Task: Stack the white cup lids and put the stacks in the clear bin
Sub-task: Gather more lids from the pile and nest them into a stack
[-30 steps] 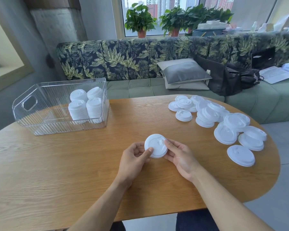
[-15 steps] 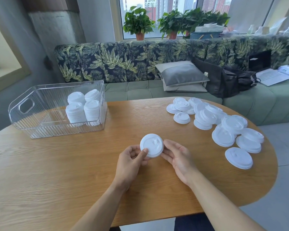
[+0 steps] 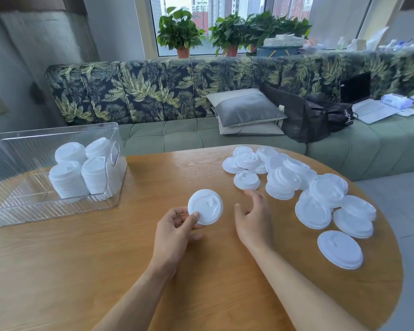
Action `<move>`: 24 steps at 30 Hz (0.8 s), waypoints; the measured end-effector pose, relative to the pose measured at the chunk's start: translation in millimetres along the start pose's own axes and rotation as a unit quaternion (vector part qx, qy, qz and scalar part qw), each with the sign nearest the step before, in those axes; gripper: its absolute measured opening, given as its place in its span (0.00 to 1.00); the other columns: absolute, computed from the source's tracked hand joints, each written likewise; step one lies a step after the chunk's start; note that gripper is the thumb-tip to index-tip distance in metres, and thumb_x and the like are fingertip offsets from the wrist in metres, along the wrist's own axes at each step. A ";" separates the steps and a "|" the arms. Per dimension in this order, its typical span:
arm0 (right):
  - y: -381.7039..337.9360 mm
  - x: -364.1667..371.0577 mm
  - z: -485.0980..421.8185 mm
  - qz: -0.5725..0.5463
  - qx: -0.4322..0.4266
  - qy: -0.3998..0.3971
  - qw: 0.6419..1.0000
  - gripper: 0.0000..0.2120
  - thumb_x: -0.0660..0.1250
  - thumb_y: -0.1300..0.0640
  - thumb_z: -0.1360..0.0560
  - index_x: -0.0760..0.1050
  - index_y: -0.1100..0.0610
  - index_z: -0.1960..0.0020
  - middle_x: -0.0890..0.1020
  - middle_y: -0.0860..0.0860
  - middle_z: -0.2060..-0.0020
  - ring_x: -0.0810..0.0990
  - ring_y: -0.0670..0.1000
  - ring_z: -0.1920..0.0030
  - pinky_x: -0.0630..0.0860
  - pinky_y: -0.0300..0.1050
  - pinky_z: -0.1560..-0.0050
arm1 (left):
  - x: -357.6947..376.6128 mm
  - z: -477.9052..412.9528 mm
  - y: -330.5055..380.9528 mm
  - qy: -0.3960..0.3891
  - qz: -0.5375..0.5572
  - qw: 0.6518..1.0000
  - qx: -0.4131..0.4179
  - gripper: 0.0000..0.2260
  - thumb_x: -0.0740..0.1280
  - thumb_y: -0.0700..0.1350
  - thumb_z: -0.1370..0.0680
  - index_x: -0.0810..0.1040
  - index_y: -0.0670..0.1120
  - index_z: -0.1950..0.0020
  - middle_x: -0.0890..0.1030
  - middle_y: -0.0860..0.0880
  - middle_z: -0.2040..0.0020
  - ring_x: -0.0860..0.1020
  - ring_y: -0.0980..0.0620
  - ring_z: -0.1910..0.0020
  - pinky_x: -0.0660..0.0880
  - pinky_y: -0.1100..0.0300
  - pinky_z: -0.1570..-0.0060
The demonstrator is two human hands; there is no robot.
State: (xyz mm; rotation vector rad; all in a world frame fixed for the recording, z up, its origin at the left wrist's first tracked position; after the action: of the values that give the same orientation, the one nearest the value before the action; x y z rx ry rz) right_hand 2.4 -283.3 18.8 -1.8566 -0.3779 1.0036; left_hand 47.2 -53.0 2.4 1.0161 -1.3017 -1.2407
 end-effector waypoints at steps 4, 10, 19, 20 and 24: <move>5.0 9.9 -37.1 0.042 -0.004 0.001 0.999 0.24 0.67 0.56 0.19 0.68 0.53 0.24 0.68 0.46 0.23 0.72 0.51 0.28 0.71 0.47 0.32 | 15.2 -32.4 -0.6 -0.007 -0.005 1.000 0.003 0.09 0.74 0.43 0.21 0.81 0.42 0.43 0.88 0.44 0.55 0.87 0.49 0.55 0.84 0.54 0.61; 13.7 14.4 -83.9 0.092 0.016 0.038 0.995 0.30 0.69 0.48 0.21 0.66 0.53 0.22 0.70 0.48 0.24 0.74 0.53 0.30 0.73 0.49 0.42 | 36.5 -75.8 -0.9 -0.014 0.004 1.000 0.003 0.08 0.74 0.41 0.21 0.80 0.41 0.44 0.87 0.42 0.54 0.87 0.49 0.57 0.84 0.53 0.62; 19.7 16.0 -98.9 0.112 0.038 0.058 0.991 0.29 0.73 0.45 0.28 0.72 0.55 0.31 0.78 0.52 0.38 0.78 0.56 0.39 0.75 0.50 0.48 | 47.4 -100.5 -0.4 -0.016 0.021 1.000 0.010 0.07 0.72 0.41 0.20 0.79 0.39 0.44 0.88 0.42 0.55 0.88 0.45 0.55 0.83 0.56 0.62; 19.2 14.5 -96.8 0.099 0.036 0.061 0.993 0.28 0.75 0.45 0.29 0.73 0.55 0.33 0.78 0.52 0.39 0.78 0.56 0.40 0.72 0.48 0.51 | 46.6 -99.3 -0.5 -0.014 0.025 1.000 0.010 0.08 0.72 0.41 0.20 0.79 0.39 0.44 0.88 0.42 0.55 0.88 0.45 0.55 0.82 0.57 0.62; 12.4 12.3 -82.3 0.095 0.025 0.056 0.994 0.37 0.72 0.35 0.27 0.69 0.54 0.26 0.72 0.52 0.35 0.77 0.53 0.43 0.68 0.45 0.52 | 41.2 -89.4 -0.7 -0.001 0.048 0.999 0.005 0.07 0.72 0.40 0.20 0.79 0.38 0.44 0.87 0.42 0.56 0.87 0.44 0.57 0.83 0.57 0.60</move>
State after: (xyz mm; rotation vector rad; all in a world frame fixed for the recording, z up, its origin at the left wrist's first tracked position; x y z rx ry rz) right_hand 71.6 -331.0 19.1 -1.9195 -0.1097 1.0196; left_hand 130.8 -104.9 1.4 0.9493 -1.3450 -1.1644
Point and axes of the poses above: each hand's wrist, its own z-axis away from the middle knuckle, its own x-axis out of the palm, y = z × x, the point moved 9 cm from there along -z, towards the middle knuckle
